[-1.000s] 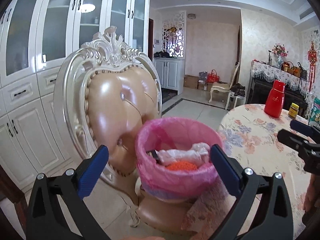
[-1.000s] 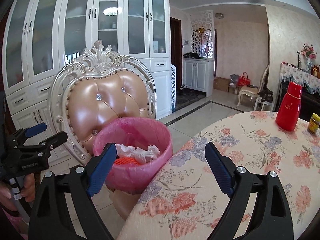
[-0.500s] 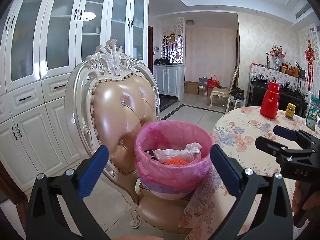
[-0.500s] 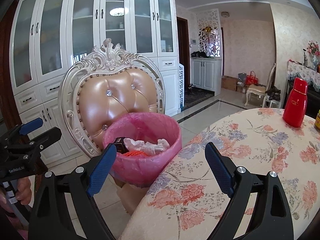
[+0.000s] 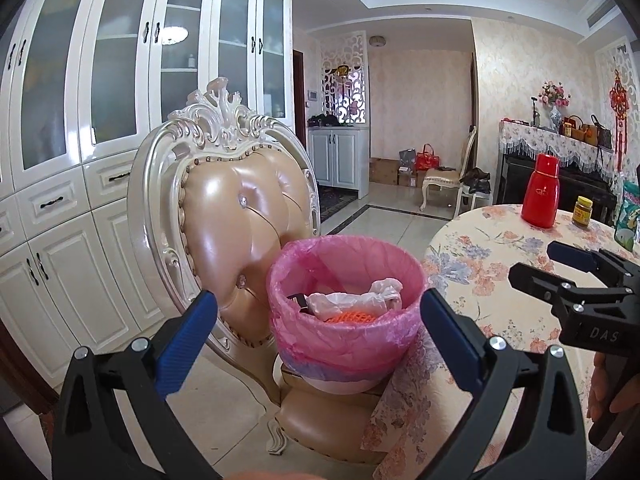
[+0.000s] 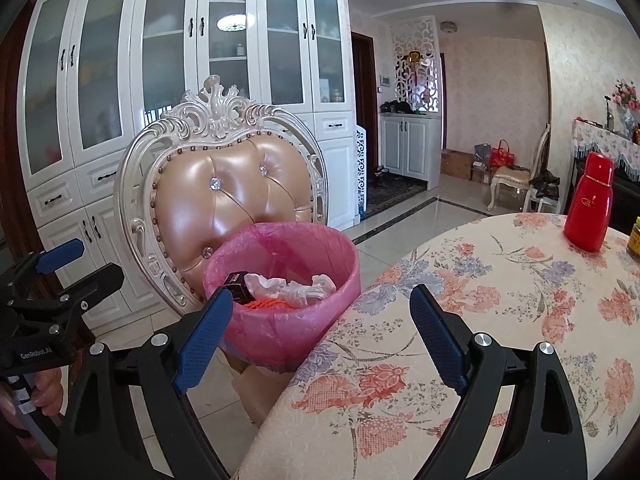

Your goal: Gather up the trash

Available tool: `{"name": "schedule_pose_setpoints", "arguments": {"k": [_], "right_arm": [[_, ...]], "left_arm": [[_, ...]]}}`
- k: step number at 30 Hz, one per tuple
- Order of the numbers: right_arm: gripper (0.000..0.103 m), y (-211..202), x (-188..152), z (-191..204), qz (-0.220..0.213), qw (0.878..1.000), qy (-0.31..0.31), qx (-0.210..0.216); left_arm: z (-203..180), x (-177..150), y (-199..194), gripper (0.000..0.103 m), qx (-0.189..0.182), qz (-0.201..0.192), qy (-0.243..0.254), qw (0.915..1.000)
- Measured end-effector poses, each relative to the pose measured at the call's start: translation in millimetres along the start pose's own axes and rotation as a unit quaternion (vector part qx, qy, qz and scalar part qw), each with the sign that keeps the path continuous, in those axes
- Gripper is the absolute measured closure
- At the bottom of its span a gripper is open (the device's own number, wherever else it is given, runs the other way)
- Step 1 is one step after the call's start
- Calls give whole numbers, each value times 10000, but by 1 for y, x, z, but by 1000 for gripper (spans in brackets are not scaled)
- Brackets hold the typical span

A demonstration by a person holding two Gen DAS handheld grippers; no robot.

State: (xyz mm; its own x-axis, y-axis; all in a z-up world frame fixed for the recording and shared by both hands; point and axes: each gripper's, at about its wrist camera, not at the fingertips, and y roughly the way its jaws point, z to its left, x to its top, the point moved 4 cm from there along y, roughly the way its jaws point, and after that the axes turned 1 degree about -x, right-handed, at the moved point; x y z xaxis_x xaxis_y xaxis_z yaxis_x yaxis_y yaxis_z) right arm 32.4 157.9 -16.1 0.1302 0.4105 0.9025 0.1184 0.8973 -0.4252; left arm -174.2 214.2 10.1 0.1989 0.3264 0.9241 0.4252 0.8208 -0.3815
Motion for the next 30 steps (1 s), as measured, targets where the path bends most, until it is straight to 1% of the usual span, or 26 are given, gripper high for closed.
{"name": "schedule_pose_setpoints", "arguments": {"k": [13, 30], "right_arm": [[18, -8, 5, 2, -53, 10000, -66, 13], [18, -9, 5, 2, -31, 10000, -84, -11]], "left_arm": [[2, -1, -3, 5, 29, 9, 13, 10000], [-2, -3, 1, 5, 8, 68, 45, 10000]]}}
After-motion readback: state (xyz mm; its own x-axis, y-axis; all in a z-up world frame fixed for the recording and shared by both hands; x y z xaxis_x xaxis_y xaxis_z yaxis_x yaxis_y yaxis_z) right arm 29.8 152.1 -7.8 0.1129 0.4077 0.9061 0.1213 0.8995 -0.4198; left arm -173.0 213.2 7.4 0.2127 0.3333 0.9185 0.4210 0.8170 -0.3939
